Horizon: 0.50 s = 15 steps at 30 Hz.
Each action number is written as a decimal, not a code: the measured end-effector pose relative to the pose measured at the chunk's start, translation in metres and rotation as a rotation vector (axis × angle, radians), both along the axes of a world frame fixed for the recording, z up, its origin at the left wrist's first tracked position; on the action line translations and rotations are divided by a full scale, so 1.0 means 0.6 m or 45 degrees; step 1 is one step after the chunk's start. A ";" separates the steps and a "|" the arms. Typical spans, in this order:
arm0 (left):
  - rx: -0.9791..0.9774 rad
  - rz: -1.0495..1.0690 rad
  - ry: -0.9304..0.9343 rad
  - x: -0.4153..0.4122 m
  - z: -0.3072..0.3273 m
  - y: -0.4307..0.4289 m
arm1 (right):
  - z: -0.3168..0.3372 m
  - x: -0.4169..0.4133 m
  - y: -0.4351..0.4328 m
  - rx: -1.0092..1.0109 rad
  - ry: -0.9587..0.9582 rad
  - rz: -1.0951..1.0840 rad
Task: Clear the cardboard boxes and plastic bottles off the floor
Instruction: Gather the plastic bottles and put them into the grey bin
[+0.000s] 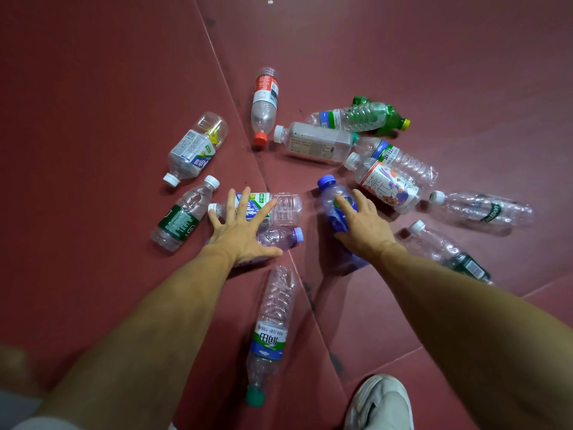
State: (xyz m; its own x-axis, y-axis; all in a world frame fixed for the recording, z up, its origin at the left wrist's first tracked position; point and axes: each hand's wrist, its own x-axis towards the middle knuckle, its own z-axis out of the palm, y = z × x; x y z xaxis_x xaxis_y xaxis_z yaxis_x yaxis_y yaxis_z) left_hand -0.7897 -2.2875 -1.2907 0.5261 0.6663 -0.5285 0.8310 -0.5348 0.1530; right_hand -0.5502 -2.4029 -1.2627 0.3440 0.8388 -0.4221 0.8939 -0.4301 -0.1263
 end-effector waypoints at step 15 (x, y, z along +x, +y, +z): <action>0.150 0.132 -0.043 0.045 0.042 0.007 | 0.007 -0.038 -0.002 -0.134 0.098 -0.032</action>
